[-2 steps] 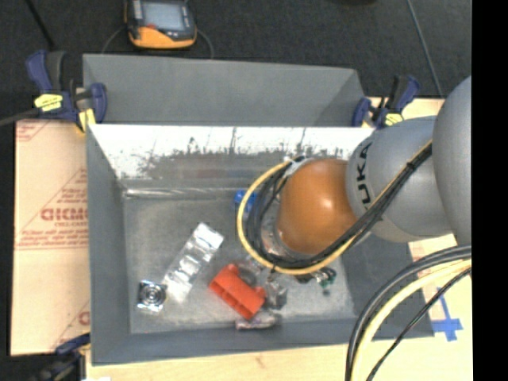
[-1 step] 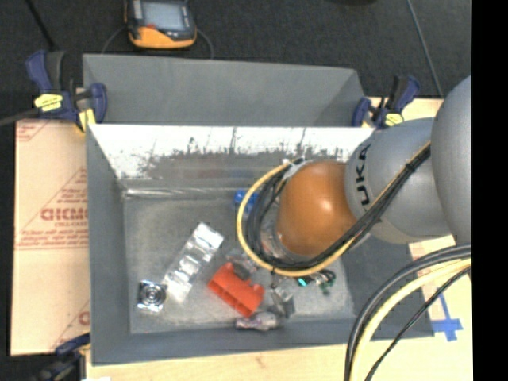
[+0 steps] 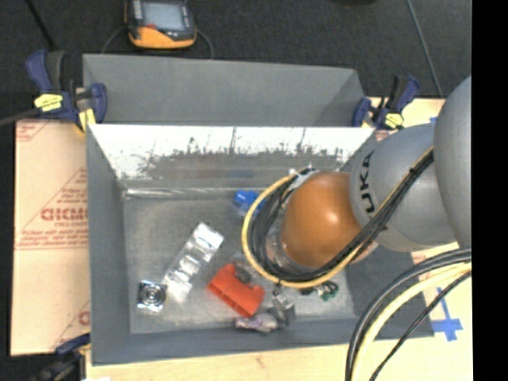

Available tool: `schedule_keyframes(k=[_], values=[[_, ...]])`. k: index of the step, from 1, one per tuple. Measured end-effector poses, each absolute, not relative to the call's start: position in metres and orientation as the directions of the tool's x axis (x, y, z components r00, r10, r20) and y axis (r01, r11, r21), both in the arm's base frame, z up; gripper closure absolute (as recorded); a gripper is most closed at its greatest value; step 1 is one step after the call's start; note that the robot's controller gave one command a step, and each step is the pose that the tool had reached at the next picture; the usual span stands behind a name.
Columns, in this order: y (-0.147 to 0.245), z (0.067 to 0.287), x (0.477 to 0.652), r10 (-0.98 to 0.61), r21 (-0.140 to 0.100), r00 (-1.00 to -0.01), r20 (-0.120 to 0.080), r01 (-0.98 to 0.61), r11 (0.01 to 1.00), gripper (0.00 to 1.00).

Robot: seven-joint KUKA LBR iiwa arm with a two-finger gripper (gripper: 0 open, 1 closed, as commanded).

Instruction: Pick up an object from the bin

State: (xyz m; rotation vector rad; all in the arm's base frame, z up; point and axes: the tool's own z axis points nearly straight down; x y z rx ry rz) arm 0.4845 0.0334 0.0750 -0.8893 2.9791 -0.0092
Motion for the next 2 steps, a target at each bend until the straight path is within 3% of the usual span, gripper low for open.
schedule_keyframes(k=[1, 2], values=[[0.0341, 0.0733, 0.4885, -0.296, -0.006, -0.955, -0.021, -0.296, 0.955, 0.00], [0.0342, 0.0730, 0.4865, -0.300, -0.004, -0.954, -0.014, -0.300, 0.954, 1.00]])
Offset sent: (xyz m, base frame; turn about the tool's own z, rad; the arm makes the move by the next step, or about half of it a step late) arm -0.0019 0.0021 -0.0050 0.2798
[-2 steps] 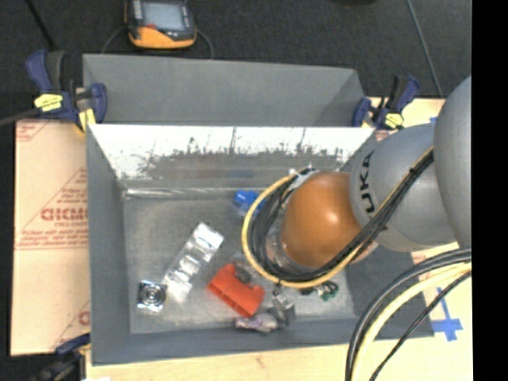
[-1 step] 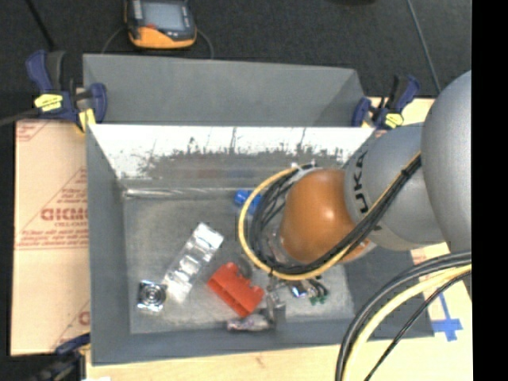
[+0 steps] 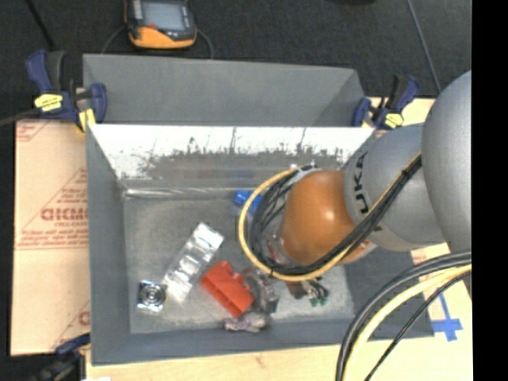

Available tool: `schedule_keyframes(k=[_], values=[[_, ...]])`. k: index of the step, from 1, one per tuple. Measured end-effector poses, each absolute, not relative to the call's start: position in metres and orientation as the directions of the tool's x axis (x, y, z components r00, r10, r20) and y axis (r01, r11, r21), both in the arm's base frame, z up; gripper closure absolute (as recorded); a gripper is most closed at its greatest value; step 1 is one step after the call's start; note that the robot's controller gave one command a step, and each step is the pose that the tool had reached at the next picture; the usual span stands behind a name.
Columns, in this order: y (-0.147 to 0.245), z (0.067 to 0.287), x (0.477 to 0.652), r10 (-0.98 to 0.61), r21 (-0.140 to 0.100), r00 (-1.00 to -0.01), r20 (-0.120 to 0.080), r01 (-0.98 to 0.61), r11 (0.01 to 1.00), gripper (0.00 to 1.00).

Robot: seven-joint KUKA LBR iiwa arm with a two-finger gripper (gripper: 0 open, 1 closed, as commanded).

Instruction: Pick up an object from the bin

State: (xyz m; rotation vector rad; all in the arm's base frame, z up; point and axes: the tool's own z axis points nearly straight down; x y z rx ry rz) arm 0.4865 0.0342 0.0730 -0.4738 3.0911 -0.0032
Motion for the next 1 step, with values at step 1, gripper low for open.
schedule_keyframes(k=[1], values=[[0.0348, 0.0729, 0.4885, -0.301, -0.005, -0.953, -0.020, -0.301, 0.954, 0.00]])
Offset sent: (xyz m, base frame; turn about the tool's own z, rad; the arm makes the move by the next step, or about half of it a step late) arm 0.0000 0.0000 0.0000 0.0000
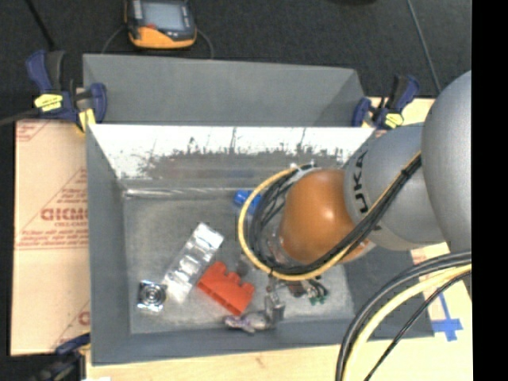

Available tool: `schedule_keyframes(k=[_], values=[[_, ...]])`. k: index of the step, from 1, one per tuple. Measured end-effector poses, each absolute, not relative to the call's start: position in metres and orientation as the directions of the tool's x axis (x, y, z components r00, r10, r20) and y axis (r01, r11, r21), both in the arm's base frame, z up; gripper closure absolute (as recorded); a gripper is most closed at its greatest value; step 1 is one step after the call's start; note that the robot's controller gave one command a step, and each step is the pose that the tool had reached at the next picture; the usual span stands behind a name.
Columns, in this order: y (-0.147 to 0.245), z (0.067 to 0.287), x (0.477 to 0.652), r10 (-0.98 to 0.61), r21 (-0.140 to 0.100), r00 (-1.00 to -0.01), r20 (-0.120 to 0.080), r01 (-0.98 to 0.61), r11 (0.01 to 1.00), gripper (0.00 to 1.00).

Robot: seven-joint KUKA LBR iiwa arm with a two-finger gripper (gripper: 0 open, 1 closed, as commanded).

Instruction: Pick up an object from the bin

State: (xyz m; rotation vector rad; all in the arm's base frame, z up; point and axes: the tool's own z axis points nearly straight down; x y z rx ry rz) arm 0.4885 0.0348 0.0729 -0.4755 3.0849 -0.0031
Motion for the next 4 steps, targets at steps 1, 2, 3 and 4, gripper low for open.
schedule_keyframes(k=[1, 2, 3, 4], values=[[-0.045, 0.222, 0.485, -0.370, -0.007, -0.929, -0.010, -0.370, 0.929, 0.00], [0.037, 0.159, 0.502, -0.173, 0.003, -0.985, 0.000, -0.173, 0.985, 0.00], [0.020, 0.070, 0.478, -0.080, 0.000, -0.997, -0.017, -0.080, 0.997, 0.00], [0.037, 0.073, 0.478, -0.560, -0.008, -0.828, -0.020, -0.560, 0.829, 0.00]])
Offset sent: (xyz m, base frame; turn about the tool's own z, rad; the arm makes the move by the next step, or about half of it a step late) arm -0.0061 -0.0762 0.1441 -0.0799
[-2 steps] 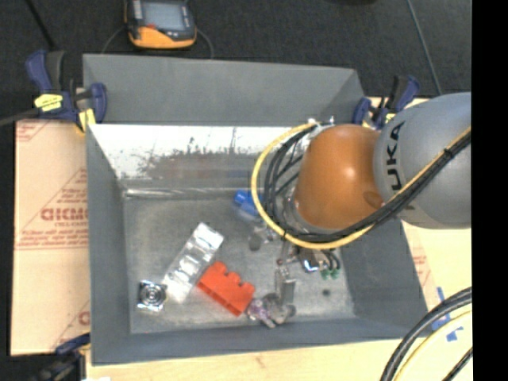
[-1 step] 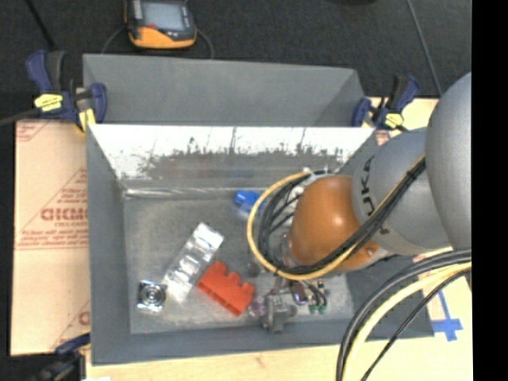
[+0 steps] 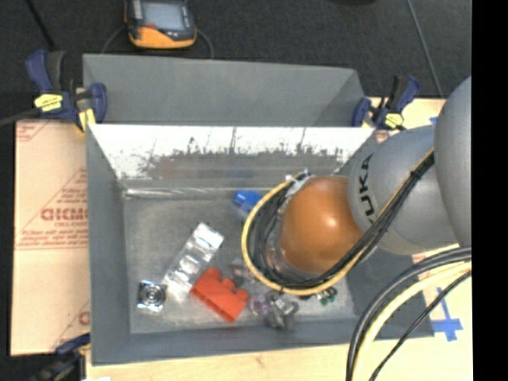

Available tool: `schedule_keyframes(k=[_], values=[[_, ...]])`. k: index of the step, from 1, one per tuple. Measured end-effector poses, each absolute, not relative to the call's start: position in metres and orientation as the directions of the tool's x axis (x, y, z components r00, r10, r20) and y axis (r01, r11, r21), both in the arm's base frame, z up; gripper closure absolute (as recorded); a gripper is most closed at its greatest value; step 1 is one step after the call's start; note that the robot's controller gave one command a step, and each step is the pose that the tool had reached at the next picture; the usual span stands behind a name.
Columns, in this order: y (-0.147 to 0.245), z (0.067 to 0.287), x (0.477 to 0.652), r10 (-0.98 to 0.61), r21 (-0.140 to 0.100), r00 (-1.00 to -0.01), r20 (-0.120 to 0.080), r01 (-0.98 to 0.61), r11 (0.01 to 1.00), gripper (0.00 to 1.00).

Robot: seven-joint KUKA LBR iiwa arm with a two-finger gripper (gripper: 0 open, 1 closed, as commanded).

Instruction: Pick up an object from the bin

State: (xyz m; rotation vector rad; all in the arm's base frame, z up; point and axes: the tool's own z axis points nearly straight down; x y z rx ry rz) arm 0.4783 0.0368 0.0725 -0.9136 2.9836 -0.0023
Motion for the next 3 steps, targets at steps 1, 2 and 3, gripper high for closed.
schedule_keyframes(k=[1, 2, 3], values=[[0.036, 0.070, 0.474, -0.558, -0.002, -0.829, -0.007, -0.558, 0.830, 1.00], [0.023, 0.180, 0.486, -0.550, -0.006, -0.835, -0.009, -0.550, 0.835, 1.00], [0.018, 0.254, 0.501, -0.554, -0.007, -0.832, -0.011, -0.554, 0.833, 1.00]])
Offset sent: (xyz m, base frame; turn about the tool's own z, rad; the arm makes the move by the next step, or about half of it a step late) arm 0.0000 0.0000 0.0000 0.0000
